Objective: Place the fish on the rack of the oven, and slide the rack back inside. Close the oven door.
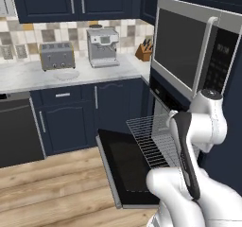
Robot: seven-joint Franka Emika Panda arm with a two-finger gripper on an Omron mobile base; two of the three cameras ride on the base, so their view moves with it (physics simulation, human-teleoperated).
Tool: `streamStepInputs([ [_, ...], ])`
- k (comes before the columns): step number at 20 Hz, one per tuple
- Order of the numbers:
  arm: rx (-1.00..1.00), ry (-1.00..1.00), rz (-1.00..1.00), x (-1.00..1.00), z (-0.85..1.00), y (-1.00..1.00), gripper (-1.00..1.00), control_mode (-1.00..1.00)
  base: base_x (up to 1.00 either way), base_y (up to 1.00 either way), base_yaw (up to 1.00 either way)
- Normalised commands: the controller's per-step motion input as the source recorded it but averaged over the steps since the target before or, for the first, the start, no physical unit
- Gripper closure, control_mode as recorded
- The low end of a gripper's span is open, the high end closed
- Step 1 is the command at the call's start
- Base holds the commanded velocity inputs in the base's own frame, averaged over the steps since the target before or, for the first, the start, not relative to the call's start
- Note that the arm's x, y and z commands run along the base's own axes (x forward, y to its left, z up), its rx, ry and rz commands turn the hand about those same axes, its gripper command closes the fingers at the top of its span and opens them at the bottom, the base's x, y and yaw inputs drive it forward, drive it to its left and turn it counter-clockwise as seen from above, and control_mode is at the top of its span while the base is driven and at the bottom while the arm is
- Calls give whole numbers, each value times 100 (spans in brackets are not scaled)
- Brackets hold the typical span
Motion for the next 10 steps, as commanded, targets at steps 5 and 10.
streamStepInputs([
  [5,0,5,0,61,-28,10,100,-100,0,0,0],
  [10,0,3,0,55,-27,1,100,-100,0,0,0],
])
